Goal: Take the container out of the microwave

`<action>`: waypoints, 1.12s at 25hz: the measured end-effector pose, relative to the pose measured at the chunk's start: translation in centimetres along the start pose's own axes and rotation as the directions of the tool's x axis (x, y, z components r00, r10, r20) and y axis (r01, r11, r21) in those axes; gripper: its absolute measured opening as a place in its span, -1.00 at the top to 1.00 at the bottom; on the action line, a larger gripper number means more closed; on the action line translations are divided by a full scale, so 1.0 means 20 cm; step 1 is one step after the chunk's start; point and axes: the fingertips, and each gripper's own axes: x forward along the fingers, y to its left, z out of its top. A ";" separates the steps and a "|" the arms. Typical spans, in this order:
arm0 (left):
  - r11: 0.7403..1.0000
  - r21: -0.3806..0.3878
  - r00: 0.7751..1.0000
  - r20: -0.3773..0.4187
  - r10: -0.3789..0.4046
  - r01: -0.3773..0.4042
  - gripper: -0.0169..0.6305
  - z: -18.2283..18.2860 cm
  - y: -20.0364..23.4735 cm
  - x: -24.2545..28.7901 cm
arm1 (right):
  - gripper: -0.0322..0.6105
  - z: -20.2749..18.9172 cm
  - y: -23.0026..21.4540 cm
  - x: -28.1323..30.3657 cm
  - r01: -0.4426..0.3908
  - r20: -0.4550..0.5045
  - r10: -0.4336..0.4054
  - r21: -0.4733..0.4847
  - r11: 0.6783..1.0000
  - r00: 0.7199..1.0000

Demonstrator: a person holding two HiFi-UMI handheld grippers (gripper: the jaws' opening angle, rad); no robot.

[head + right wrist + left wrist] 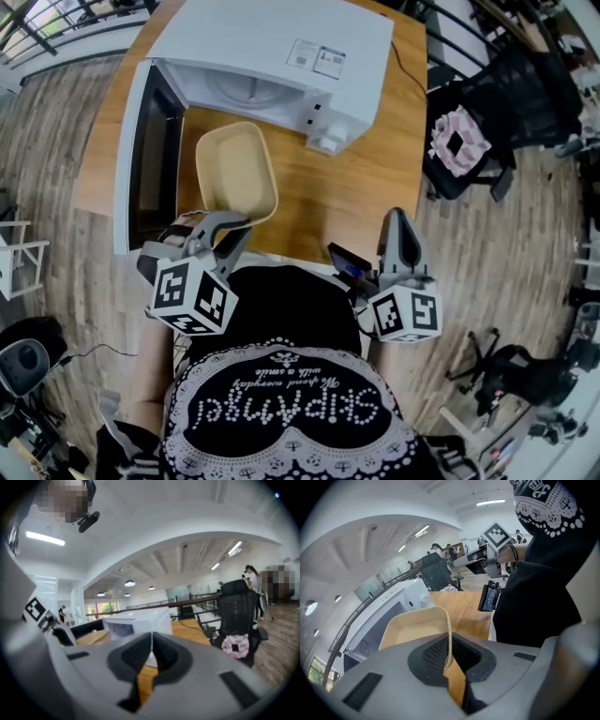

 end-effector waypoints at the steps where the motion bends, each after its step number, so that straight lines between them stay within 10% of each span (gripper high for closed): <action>1: 1.000 0.003 1.000 0.002 -0.010 0.010 0.82 0.00 0.00 0.00 | 0.79 0.00 0.00 0.00 0.002 0.000 -0.002 0.000 1.000 1.000; 28: 0.960 0.123 0.966 0.036 -0.256 0.250 0.82 0.01 -0.20 -0.06 | 0.79 -0.02 -0.06 -0.05 0.040 -0.006 -0.040 0.006 0.999 0.999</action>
